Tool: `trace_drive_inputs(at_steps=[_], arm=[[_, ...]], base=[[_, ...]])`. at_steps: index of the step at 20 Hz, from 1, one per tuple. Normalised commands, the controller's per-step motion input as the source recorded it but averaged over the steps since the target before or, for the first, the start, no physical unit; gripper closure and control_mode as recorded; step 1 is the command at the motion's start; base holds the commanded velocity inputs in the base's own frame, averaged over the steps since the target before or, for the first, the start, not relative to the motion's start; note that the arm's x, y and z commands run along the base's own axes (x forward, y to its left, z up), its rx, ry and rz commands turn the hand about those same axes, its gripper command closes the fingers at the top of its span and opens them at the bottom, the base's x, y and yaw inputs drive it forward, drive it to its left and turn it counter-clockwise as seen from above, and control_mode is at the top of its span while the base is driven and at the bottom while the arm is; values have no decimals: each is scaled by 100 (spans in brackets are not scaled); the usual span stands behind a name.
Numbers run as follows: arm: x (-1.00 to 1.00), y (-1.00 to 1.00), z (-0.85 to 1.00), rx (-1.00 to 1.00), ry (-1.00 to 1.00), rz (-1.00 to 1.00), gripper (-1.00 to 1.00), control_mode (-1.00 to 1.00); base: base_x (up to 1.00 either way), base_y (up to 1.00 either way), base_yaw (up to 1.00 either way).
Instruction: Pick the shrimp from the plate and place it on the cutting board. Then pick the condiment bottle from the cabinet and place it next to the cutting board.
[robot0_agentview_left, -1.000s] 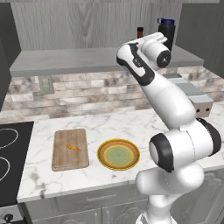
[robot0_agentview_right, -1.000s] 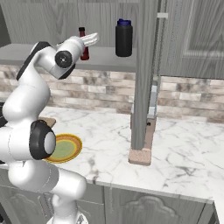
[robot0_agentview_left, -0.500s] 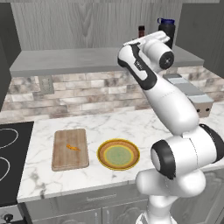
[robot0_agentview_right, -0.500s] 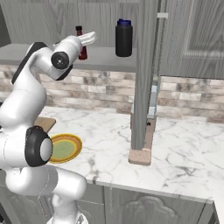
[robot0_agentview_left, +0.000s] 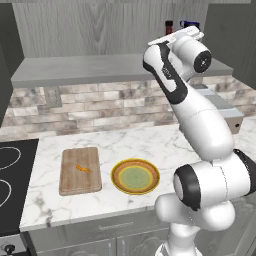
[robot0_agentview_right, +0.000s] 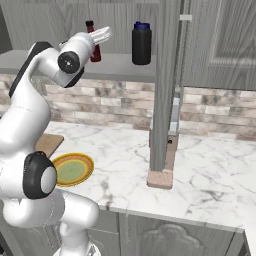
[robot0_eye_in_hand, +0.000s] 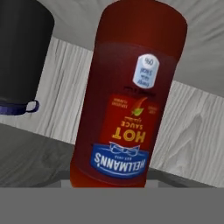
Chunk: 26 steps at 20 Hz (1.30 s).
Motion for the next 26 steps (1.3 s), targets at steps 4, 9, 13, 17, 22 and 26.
trace_drive_inputs(at_steps=[4, 9, 13, 17, 22, 26], arm=[[-54, 1, 13, 2, 14, 0, 100, -100], [-65, 10, -2, 3, 22, 0, 100, -100], [-68, 24, -13, 4, 25, 0, 100, -100], [-60, 38, -1, 6, 22, 1, 100, -100], [-58, 47, 0, 5, 17, 3, 100, -100], [-52, 44, 0, 5, 14, 4, 100, -100]], base=[[0, 0, 0], [0, 0, 0], [0, 0, 0], [0, 0, 0], [0, 0, 0], [0, 0, 0]])
